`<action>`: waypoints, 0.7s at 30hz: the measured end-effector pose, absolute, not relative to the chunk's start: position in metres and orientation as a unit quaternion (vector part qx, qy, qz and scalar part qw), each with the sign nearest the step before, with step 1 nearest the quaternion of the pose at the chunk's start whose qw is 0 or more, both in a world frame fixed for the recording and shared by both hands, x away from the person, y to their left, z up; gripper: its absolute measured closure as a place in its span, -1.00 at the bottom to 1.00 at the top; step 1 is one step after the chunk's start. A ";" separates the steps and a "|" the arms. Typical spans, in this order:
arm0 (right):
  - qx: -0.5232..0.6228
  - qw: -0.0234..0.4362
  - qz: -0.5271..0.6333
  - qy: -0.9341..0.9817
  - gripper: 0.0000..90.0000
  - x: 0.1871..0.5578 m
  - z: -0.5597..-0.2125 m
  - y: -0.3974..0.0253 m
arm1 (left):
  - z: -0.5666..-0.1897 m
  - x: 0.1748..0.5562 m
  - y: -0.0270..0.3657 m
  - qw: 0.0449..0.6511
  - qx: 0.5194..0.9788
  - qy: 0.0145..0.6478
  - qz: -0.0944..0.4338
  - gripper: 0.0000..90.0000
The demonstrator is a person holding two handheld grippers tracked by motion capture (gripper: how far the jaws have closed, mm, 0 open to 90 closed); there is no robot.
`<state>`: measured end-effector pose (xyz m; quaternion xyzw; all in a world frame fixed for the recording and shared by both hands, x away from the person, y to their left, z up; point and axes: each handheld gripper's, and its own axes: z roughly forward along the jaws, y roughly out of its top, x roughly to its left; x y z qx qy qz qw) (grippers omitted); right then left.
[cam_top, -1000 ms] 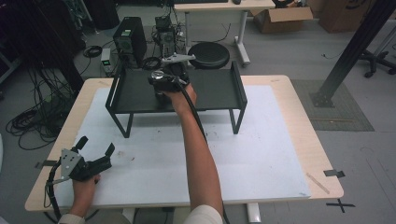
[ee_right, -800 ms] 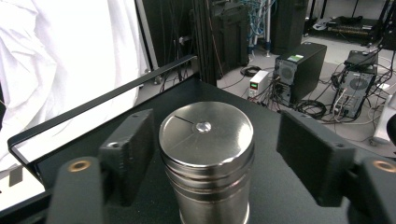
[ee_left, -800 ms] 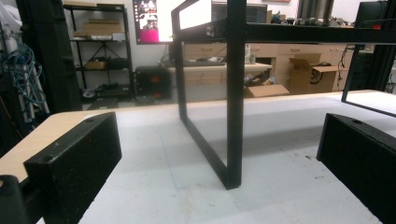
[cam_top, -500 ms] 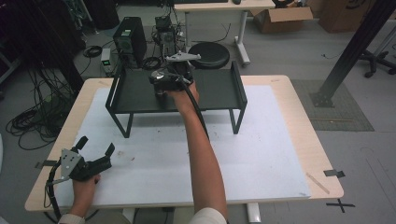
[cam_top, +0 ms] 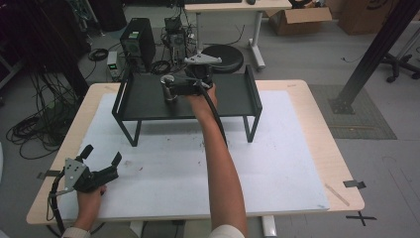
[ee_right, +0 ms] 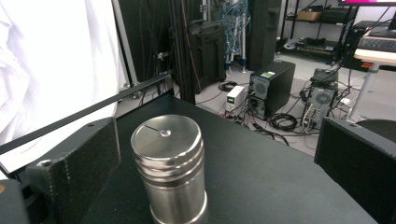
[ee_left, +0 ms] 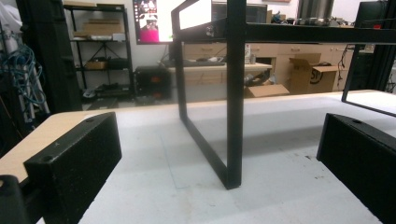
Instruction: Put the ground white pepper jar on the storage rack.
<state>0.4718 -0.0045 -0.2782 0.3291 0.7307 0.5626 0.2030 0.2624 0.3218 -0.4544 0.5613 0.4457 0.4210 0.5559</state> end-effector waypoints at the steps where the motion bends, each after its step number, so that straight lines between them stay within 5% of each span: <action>1: 0.329 0.203 0.563 0.731 -1.00 0.471 -0.277 -0.006 | -0.454 0.262 0.322 0.556 0.561 0.446 0.421 -0.99; 21: 0.336 0.227 0.578 0.708 -1.00 0.446 -0.267 -0.048 | -0.454 0.262 0.322 0.556 0.561 0.446 0.421 -0.99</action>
